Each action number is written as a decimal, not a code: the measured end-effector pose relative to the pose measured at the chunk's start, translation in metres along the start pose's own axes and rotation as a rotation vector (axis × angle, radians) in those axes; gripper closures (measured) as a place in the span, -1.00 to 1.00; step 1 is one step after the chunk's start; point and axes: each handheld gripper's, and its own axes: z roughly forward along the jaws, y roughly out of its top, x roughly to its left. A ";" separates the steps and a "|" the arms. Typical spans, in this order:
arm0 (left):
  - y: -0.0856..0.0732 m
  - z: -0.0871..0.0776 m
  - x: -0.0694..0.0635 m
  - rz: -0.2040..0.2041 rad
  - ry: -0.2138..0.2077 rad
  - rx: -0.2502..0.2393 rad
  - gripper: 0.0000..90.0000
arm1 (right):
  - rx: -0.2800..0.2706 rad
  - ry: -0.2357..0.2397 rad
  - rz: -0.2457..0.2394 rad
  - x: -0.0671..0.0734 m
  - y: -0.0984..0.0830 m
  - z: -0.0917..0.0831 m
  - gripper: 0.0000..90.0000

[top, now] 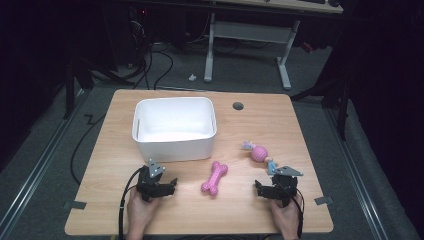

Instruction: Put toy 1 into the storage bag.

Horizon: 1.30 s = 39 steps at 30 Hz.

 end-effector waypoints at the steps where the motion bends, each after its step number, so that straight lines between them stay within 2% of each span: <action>1: 0.000 0.000 0.000 0.002 -0.001 -0.001 -0.55 | 0.000 0.000 0.000 0.000 0.000 0.000 -0.88; 6: 0.001 0.001 0.000 0.006 -0.007 -0.001 -0.55 | 0.000 0.000 0.000 0.000 0.000 0.000 -0.87; 13: 0.002 0.002 0.000 0.007 -0.011 -0.002 -0.55 | -0.019 -0.007 0.006 0.000 0.001 0.000 -0.69; 32: 0.002 0.001 0.003 0.041 -0.043 0.010 -0.59 | -0.023 -0.003 0.000 0.000 0.001 -0.001 -0.65; 39: 0.003 -0.001 0.000 0.039 -0.045 0.011 -0.48 | -0.025 -0.007 -0.005 0.000 0.001 -0.001 -0.64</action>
